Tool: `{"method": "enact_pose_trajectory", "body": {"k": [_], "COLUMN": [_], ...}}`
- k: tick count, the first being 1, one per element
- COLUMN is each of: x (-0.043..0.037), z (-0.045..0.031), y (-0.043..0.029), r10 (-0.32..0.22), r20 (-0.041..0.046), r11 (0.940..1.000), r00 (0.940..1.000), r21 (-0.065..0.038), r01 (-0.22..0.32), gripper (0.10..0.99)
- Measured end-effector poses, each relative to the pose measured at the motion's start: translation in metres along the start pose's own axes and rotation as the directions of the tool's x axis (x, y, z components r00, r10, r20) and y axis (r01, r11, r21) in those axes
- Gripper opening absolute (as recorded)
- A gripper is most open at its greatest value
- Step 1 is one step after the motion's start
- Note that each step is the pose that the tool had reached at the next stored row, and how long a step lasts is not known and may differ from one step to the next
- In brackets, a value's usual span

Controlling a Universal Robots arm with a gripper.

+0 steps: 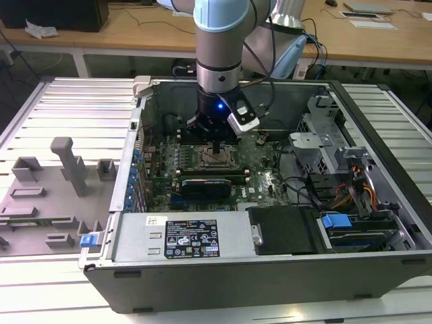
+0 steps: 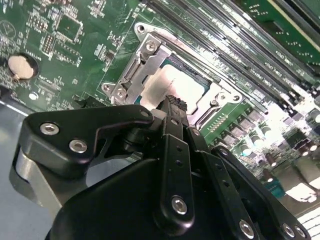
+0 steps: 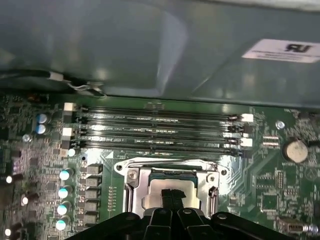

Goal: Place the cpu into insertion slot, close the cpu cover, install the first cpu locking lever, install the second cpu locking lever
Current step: 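Install the first cpu locking lever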

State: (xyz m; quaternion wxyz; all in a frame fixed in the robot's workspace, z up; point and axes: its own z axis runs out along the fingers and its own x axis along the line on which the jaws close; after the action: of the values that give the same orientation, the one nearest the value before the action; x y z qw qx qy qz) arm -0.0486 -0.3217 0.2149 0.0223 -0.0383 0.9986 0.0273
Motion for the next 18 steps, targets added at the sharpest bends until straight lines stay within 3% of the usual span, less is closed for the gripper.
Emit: {"method": "enact_pose_trajectory", "body": {"k": [5,12,18], "x": [-0.0009,-0.0018,-0.0011], "z": [-0.0012,-0.0183,-0.0203], "y": [-0.0001,0.0008,-0.0092], "r10": [-0.001,-0.002,0.008], "r20": [-0.0117,-0.0126,-0.0163], "r11": [1.0000,1.0000,0.9999], "r00": [0.9999,0.9999,0.9998], "r21": [0.003,0.008,0.010], "r01": [0.002,0.002,-0.008], "gripper": [0.106,0.106,0.106]}}
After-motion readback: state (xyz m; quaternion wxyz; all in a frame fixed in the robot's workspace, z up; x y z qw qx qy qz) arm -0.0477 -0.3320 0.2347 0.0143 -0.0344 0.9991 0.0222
